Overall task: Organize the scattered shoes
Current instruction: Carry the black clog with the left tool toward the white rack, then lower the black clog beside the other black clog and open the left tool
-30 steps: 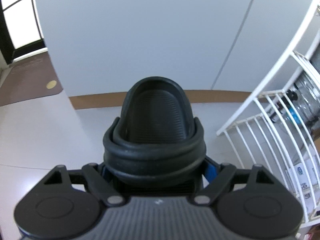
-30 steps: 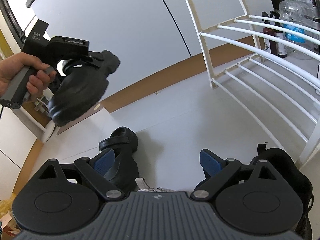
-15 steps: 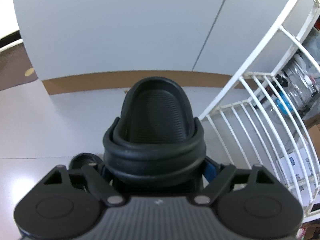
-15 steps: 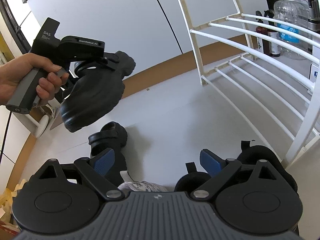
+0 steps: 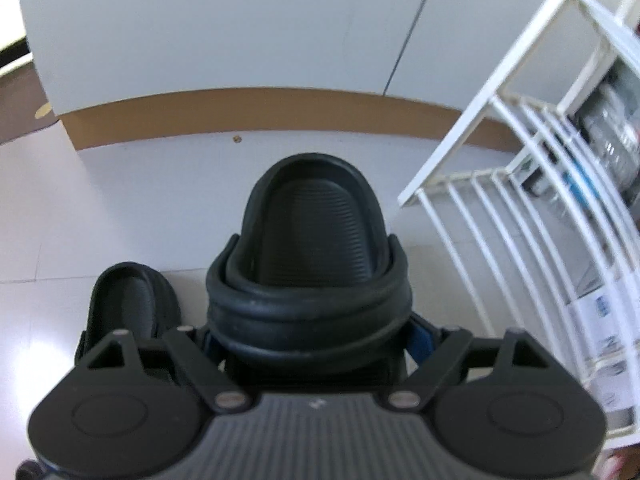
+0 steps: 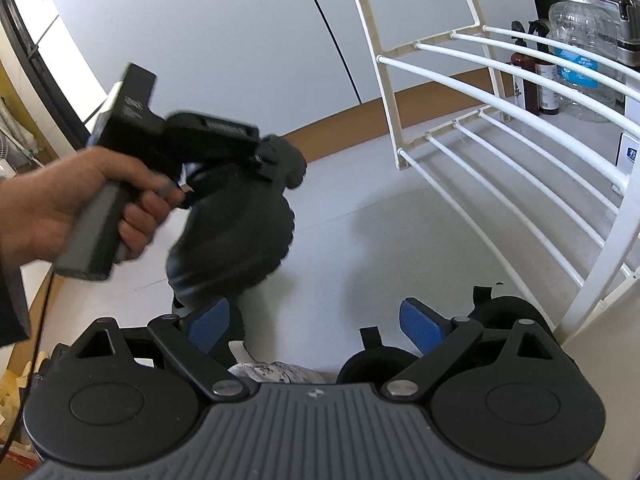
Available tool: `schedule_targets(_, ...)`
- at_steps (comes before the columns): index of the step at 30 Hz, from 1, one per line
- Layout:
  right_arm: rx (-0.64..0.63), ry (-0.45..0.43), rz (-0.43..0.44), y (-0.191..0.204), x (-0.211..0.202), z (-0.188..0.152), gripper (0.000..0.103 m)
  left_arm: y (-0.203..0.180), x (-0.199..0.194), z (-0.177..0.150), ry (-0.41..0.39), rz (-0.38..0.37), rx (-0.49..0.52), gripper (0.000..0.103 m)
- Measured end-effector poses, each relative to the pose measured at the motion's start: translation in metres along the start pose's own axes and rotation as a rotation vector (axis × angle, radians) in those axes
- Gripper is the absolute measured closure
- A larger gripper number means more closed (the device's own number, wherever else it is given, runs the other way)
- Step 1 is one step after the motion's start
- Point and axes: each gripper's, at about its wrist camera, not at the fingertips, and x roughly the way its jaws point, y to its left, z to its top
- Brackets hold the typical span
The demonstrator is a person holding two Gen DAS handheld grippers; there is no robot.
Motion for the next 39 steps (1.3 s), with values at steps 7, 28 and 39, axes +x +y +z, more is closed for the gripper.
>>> schedule_targets(7, -0.007, 0.018, 0.003, -0.003, 0.002, 0.001, 0.008, 0.013, 0.038, -0.010, 0.018, 0.037, -0.010, 0.017)
schedule_targets(28, -0.024, 0.063, -0.002, 0.000, 0.011, 0.001, 0.008, 0.024, 0.046, -0.026, 0.225, 0.088, -0.066, 0.015)
schedule_targets(39, -0.006, 0.077, 0.014, 0.006, 0.017, -0.002, 0.008, 0.038, -0.015, -0.006, 0.231, -0.010, -0.047, 0.012)
